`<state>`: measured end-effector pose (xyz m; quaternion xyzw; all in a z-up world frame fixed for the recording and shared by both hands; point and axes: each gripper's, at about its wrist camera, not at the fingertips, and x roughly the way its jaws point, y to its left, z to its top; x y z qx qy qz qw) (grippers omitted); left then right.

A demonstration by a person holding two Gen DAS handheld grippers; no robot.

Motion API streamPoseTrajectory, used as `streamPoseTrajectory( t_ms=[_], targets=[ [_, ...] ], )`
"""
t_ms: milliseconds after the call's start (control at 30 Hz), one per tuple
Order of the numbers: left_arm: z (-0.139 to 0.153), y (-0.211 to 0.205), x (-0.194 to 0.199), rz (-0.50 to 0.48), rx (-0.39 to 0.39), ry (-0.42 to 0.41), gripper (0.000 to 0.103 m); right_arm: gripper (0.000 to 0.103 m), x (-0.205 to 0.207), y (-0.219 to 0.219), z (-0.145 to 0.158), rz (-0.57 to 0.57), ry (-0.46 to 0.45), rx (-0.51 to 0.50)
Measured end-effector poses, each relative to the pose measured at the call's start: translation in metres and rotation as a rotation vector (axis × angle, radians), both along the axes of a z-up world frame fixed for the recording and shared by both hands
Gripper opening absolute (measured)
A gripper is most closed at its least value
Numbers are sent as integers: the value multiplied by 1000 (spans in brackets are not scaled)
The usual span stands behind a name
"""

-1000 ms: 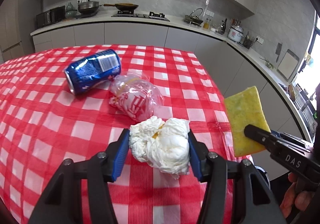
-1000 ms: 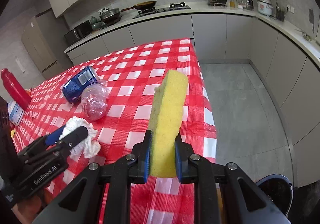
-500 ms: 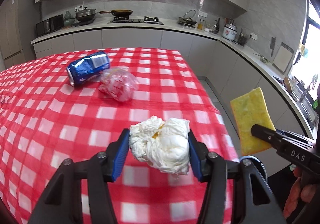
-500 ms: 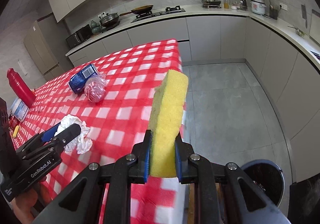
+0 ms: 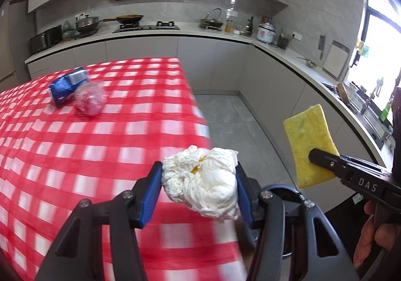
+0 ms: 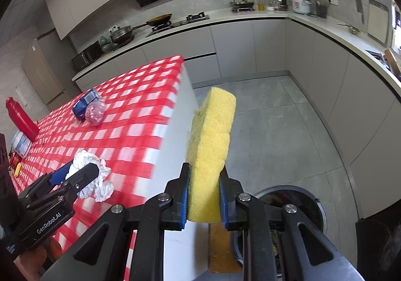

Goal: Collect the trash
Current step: 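Carry the tissue and sponge over the black bin, then open right tool dropping the sponge while left tool drops the tissue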

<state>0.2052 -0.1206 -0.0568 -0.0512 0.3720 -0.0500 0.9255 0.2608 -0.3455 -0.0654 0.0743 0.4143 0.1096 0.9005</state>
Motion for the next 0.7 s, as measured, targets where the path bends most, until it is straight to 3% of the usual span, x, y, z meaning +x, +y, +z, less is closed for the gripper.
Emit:
streamPoseTrajectory(
  t_ms=[367,633,700],
  targets=[
    [-22,-105,7,-96,-38,22,56,22,-16,-123,-44,-95,89,-52],
    [-66,-143,9,-102,-26,87,56,26,-7,-159,-108,-72,209,14],
    [-77,-146,8,-88,-19,104,56,47,-2,-162,-122,-71,248,12]
  ],
)
